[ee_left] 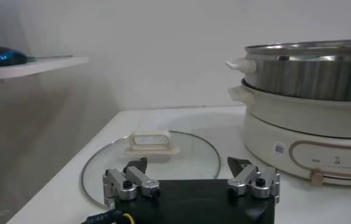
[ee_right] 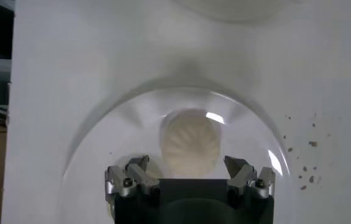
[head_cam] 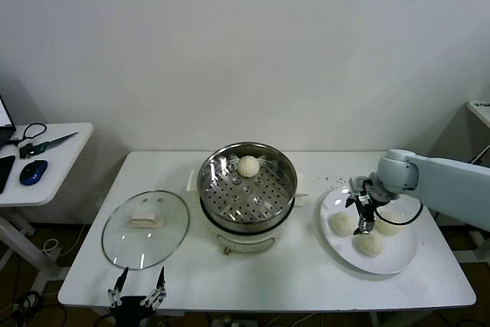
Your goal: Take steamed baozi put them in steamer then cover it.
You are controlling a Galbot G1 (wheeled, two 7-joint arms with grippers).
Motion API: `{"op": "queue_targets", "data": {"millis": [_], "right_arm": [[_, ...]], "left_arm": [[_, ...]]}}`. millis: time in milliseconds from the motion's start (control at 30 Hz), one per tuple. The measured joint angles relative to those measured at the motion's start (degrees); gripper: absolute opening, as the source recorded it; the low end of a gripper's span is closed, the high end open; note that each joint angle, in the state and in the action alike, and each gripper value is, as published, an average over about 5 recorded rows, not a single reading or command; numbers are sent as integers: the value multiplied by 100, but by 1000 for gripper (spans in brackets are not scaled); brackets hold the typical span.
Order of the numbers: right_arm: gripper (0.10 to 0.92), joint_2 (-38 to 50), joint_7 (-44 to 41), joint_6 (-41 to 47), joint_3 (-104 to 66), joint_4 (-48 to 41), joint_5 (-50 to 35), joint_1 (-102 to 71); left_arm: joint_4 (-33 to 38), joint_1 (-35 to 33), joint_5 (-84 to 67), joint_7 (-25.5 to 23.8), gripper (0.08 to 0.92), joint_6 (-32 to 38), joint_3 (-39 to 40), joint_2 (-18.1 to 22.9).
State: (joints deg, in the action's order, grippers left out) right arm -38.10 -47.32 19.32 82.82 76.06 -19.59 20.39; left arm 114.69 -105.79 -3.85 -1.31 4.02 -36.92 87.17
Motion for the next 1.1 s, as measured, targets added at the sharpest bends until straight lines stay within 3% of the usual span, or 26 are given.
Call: {"op": "queue_targets", "data": {"millis": [400,667,1100], "right_arm": [[813,-220,80,34,-497,-369,107,-471],[721,-249,-17,20,-556,-418,106,-513],[687,-200,-373,-121,-153,-289,-265,243]], "left_arm": [[-20,6,4,-4,823,-11,-16,-8],[-17,-4,4,-3,823,-1,-26,-5],[18,2,23,0,823,9,24,36]]}}
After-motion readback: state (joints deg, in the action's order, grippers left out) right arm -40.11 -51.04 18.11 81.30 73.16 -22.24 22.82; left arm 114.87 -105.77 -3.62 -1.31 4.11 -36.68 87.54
